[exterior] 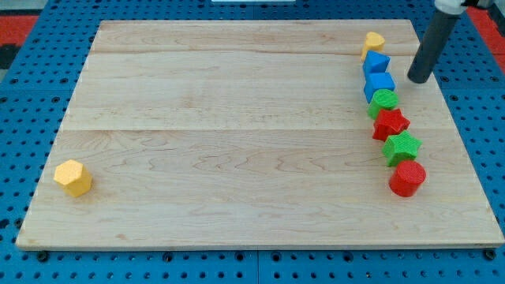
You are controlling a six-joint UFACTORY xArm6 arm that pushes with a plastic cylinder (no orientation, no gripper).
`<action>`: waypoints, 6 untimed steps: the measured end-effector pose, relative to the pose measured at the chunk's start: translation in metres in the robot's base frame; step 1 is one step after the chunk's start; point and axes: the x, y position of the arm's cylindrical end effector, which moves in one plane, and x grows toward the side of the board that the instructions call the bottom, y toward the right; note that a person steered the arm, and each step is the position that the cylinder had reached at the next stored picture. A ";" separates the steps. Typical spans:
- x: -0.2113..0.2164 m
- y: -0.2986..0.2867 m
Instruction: Separate the blue cube and the green circle
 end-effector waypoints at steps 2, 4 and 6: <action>-0.013 0.008; 0.027 -0.052; 0.046 -0.173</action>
